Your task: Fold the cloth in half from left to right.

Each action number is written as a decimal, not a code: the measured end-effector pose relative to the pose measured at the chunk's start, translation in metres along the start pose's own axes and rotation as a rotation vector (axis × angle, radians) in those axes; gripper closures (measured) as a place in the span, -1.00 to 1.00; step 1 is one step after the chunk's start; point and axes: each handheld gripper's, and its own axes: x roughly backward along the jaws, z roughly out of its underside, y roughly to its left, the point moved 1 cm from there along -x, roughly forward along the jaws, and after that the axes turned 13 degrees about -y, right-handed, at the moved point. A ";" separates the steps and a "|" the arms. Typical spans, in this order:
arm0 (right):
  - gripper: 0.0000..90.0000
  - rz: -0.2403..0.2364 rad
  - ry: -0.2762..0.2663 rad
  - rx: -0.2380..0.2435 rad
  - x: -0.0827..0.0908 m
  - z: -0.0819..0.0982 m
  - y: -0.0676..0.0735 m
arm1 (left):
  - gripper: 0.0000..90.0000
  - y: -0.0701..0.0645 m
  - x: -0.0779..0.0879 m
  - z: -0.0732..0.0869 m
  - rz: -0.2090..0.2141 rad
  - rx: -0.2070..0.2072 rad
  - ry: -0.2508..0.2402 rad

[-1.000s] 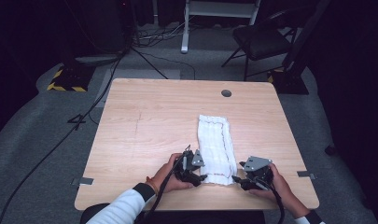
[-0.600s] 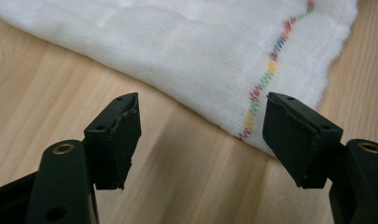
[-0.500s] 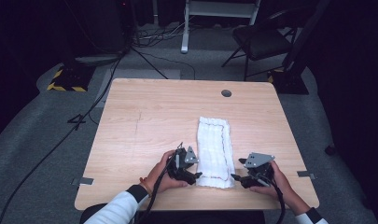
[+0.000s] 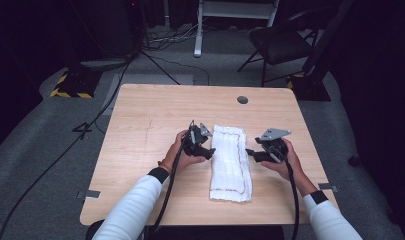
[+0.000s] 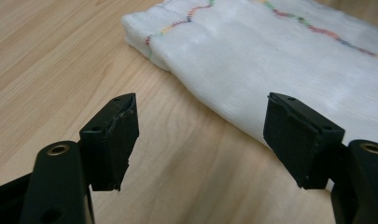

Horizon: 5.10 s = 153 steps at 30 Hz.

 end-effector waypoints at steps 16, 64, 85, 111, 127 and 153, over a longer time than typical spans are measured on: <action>-0.11 0.047 0.065 -0.072 -0.064 -0.014 -0.035 | -0.42 0.031 -0.052 -0.022 -0.018 0.099 -0.048; 0.84 -0.039 0.115 -0.118 -0.090 -0.013 -0.037 | 0.74 0.032 -0.075 -0.023 0.097 0.070 -0.019; 0.87 0.072 -0.049 -0.048 -0.068 -0.048 -0.043 | 0.77 0.044 -0.052 -0.059 0.017 -0.001 -0.125; 0.88 -0.032 -0.126 -0.004 -0.029 -0.046 -0.022 | 0.76 0.029 -0.008 -0.047 0.210 -0.026 -0.242; 0.87 -0.181 -0.142 0.046 0.010 -0.025 0.015 | 0.73 -0.014 0.023 -0.014 0.309 -0.115 -0.207; 0.78 -0.272 -0.056 0.047 0.040 0.028 0.053 | 0.53 -0.059 0.042 0.029 0.358 -0.219 -0.069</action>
